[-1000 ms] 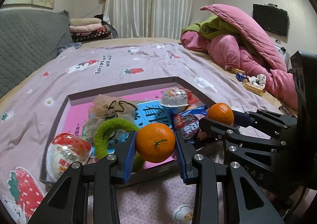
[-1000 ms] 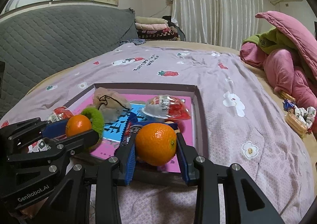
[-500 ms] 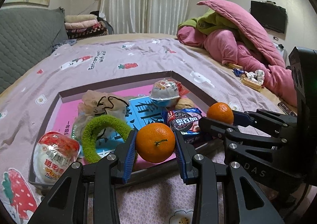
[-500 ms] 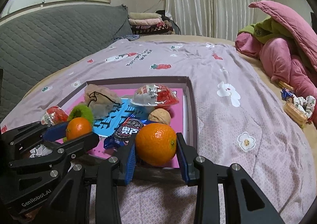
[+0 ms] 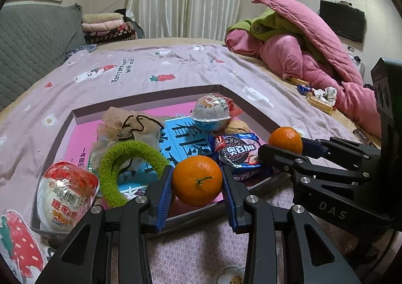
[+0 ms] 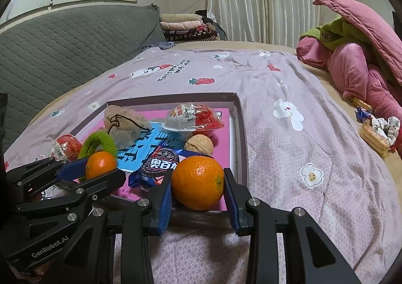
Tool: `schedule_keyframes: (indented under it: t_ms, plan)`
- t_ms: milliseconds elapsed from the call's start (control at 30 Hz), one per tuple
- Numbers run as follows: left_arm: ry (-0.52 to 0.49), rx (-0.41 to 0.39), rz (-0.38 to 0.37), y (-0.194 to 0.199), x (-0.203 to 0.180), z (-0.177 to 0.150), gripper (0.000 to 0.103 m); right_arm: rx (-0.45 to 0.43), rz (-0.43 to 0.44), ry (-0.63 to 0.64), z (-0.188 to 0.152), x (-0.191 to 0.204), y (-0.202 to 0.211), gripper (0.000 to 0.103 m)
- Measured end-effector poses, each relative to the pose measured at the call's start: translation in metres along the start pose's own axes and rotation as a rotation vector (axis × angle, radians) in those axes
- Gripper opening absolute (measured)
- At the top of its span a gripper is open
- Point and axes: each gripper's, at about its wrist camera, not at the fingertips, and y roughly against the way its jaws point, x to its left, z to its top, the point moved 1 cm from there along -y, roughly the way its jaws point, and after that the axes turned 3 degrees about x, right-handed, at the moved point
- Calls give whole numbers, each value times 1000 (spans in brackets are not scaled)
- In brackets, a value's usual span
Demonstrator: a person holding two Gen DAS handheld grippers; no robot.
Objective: Organize objects
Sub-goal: 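Lower the right tool's orange while the left tool lowers its orange into the tray, opening both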
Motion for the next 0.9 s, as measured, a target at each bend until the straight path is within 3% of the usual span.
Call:
schedule_keyframes:
  t_ms: [900]
  plan:
    - [-1, 5, 2, 0, 4, -2, 38, 8, 15, -13, -3, -3, 0, 38]
